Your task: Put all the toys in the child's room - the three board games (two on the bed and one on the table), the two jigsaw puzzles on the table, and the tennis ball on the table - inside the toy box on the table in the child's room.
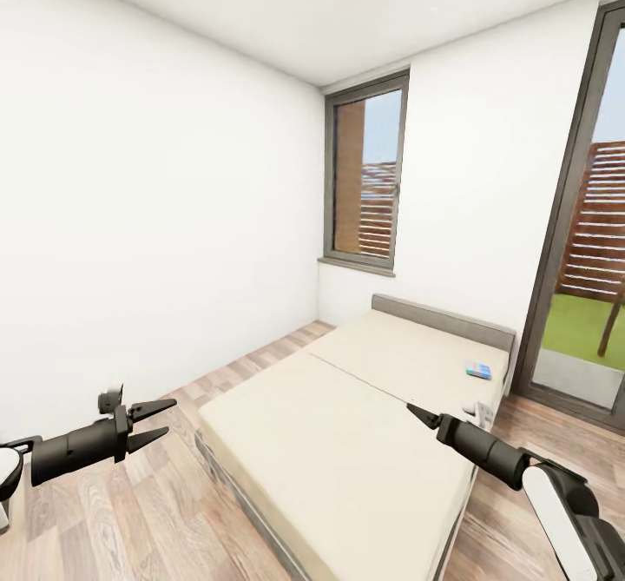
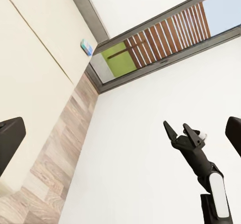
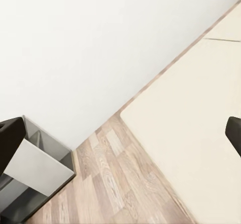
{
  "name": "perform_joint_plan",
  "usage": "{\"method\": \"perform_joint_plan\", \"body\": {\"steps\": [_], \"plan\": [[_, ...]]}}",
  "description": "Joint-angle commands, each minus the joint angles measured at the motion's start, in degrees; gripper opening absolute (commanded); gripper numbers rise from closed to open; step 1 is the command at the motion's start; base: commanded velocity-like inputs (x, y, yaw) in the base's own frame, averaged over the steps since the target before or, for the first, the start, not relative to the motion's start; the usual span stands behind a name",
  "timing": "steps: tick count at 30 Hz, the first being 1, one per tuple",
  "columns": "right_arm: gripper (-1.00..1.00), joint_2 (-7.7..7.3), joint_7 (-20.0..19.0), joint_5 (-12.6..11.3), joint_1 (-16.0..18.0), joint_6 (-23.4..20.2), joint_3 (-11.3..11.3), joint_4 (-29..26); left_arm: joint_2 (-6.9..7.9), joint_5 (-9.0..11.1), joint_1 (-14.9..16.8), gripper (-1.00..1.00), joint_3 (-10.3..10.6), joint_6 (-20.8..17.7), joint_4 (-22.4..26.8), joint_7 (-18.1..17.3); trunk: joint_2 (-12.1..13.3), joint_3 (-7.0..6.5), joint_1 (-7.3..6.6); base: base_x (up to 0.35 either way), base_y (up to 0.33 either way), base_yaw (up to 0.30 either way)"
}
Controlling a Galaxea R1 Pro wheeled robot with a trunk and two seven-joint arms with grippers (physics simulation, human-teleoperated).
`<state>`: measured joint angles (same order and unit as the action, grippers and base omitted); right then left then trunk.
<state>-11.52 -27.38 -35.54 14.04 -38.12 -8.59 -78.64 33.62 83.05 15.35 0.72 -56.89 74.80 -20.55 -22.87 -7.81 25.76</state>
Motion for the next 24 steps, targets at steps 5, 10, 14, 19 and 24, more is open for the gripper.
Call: {"method": "perform_joint_plan", "body": {"steps": [5,10,14,19,24], "plan": [[1.0,0.01,-0.09,-0.23,0.02,-0.32,-0.03,-0.1,0.04,-0.26,0.04,1.0,0.08,-0.07,-0.03,-0.4,-0.05,0.09,0.03,0.056,0.0,0.026],[1.0,0.01,-0.06,-0.23,0.02,-0.23,0.04,-0.17,0.05,-0.26,0.04,1.0,0.09,-0.07,-0.01,-0.44,-0.05,0.3,0.03,0.081,-0.02,0.106],[1.0,0.01,-0.05,-0.23,0.02,0.03,0.07,-0.19,0.05,-0.26,0.04,1.0,0.08,-0.07,0.0,-0.39,-0.05,0.52,0.03,0.086,-0.093,0.166],[1.0,0.01,-0.06,-0.23,0.02,0.18,0.12,-0.23,0.05,-0.26,0.04,1.0,0.07,-0.07,0.0,-0.41,-0.05,0.79,0.03,0.035,-0.147,0.213],[1.0,0.01,-0.05,-0.23,0.02,0.23,0.14,-0.22,0.05,-0.26,0.04,1.0,0.08,-0.07,0.0,-0.4,-0.05,1.01,0.03,0.01,-0.163,0.246]]}}
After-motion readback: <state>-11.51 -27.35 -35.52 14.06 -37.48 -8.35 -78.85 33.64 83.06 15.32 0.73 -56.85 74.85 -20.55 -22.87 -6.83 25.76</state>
